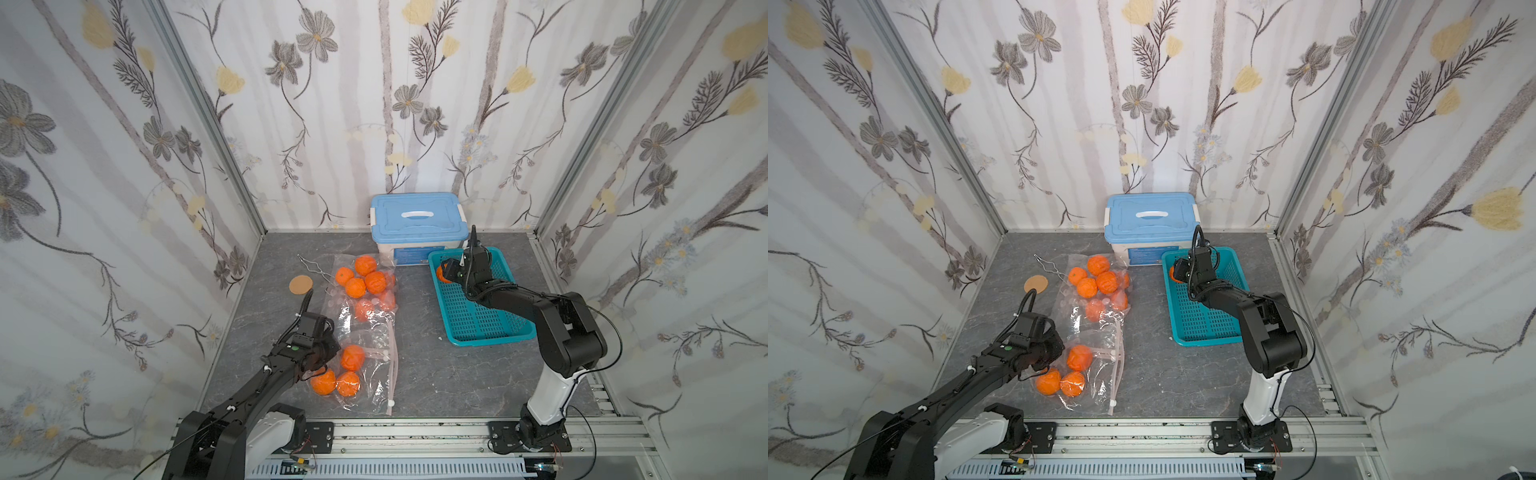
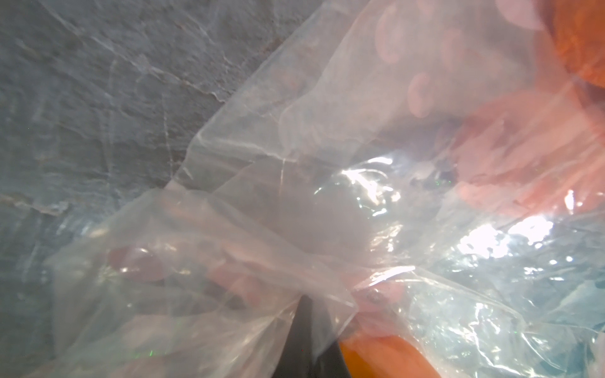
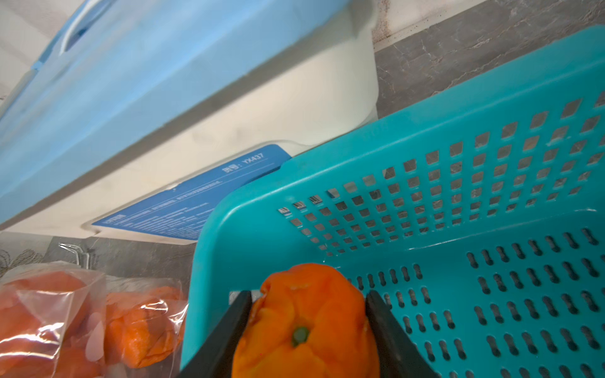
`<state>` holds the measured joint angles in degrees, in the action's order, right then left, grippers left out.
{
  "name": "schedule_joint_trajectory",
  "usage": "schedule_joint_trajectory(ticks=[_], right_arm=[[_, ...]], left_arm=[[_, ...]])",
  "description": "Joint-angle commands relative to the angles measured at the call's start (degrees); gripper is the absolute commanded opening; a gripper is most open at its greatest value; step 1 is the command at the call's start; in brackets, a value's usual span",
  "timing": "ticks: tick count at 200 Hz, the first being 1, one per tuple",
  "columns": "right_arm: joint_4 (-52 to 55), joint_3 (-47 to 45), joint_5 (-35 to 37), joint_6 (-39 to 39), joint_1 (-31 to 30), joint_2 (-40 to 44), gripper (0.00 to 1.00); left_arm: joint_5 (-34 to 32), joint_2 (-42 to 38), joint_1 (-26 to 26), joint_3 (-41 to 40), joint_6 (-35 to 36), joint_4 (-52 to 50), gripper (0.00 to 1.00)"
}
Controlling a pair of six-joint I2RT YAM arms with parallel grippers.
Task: Open the zip-top bag and take out the orange
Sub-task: Place the orange in the basket, then pick up the orange from the zipper food storage bag.
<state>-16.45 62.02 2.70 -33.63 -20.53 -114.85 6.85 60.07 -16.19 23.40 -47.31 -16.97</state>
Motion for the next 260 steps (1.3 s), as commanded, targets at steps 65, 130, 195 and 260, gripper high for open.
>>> schedule_joint_trajectory(ticks=[65, 130, 195, 260], right_arm=[[0.8, 2.4, 1.6, -2.0, -0.5, -2.9, 0.71], [4.9, 3.1, 2.7, 0.6, 0.6, 0.5, 0.79], [2.6, -3.1, -7.6, 12.9, -0.7, 14.0, 0.68], [2.5, -21.2, -13.8, 34.0, -27.0, 30.2, 0.47]], left_arm=[[0.6, 1.4, 0.1, 0.3, 0.3, 1.5, 0.00], [0.4, 1.0, 0.1, 0.1, 0.3, 1.4, 0.00], [0.5, 0.4, 0.0, 0.2, 0.4, 1.0, 0.00], [0.0, 0.3, 0.1, 0.0, 0.5, 0.9, 0.00]])
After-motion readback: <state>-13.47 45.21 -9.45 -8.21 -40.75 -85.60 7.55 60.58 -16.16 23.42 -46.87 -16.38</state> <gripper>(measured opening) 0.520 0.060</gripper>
